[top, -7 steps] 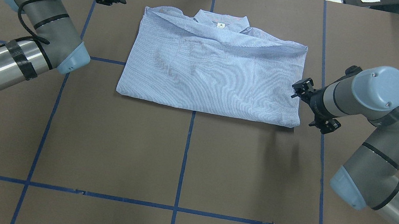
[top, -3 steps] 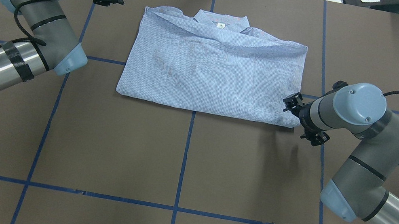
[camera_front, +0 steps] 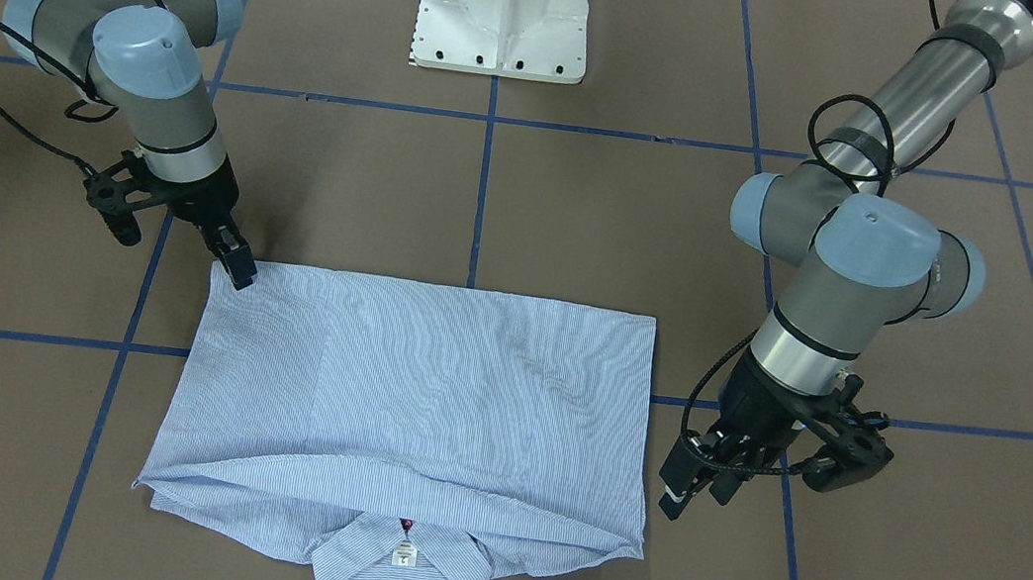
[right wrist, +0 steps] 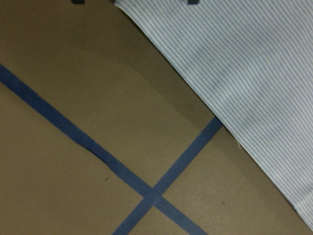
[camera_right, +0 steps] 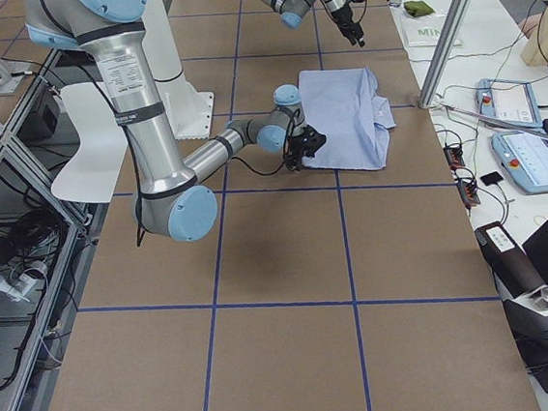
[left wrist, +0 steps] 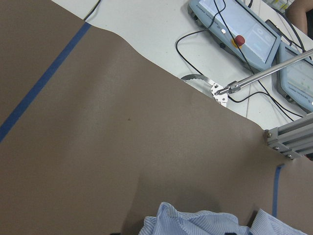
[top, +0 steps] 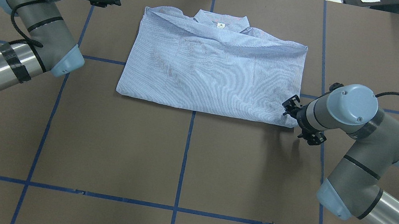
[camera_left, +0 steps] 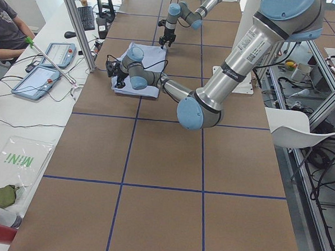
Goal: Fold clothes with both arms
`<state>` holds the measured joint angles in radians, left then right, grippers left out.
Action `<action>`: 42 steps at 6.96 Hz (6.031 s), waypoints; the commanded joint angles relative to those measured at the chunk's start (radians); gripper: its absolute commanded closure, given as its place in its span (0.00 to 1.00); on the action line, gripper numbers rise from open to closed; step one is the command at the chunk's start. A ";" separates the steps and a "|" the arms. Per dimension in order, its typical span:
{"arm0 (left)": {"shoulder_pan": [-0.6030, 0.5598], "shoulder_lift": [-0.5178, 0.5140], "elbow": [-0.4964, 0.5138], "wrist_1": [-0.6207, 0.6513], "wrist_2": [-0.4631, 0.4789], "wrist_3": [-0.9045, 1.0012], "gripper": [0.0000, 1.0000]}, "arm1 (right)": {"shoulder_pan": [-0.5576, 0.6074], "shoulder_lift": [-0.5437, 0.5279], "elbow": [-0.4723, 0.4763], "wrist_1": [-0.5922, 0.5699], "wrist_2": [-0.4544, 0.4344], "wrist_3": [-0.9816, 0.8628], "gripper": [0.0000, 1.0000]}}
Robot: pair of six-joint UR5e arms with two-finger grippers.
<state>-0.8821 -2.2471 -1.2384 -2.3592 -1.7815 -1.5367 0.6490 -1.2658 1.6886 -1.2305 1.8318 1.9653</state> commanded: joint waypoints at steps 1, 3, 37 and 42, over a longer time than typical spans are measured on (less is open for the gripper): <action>0.000 0.011 -0.006 0.000 0.001 0.001 0.24 | 0.006 0.006 -0.003 -0.001 0.001 -0.006 1.00; 0.000 0.017 -0.006 0.000 0.002 0.001 0.24 | 0.029 0.008 -0.001 -0.001 0.007 -0.006 1.00; 0.100 -0.017 0.061 -0.104 0.003 0.151 0.00 | -0.004 0.089 0.194 -0.080 0.108 -0.124 0.00; 0.052 0.162 -0.168 -0.101 -0.061 0.152 0.00 | -0.227 0.215 0.070 -0.308 -0.147 -0.662 0.00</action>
<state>-0.8284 -2.0895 -1.3993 -2.4610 -1.8425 -1.3840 0.4439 -1.0578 1.7998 -1.5259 1.7231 1.4101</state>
